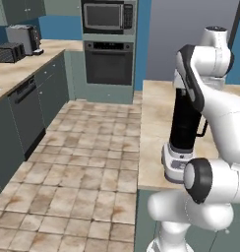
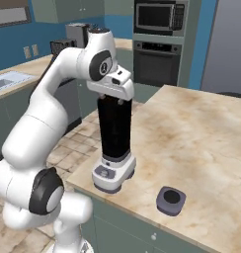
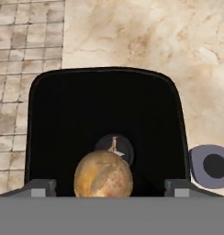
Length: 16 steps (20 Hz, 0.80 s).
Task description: Grab the garlic and onion from the fridge, place them in the blender, close the lid, and turn on the blender to create a marinade.
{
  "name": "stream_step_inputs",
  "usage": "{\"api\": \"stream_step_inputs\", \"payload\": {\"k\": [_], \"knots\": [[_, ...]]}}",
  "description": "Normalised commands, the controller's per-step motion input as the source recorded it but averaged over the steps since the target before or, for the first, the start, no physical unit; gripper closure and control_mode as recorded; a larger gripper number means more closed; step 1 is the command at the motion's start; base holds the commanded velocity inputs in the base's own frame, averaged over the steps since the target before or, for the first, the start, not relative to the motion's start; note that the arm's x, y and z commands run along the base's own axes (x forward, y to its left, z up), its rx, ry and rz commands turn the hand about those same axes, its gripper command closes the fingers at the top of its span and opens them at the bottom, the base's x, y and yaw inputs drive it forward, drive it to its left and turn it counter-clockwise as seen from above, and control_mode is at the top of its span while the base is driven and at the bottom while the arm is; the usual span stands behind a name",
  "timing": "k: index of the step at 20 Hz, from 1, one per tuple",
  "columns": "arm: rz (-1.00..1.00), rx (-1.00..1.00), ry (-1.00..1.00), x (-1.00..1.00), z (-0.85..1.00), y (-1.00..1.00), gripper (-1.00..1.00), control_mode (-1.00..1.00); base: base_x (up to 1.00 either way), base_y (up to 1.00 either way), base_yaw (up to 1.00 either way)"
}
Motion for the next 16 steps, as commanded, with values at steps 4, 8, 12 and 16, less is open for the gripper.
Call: {"api": "stream_step_inputs", "payload": {"k": [4,8,12,16], "knots": [[0.02,0.00,-0.07,-0.85,0.10,0.01,-1.00,-1.00,0.00,0.00,0.00],[0.01,0.00,-0.01,-0.97,-0.01,0.12,-1.00,-1.00,0.00,0.00,0.00],[0.02,0.00,0.00,-0.79,-0.11,0.19,-1.00,-1.00,0.00,0.00,0.00],[0.04,0.00,0.02,-0.52,-0.46,0.28,-1.00,-1.00,0.00,0.00,0.00]]}}
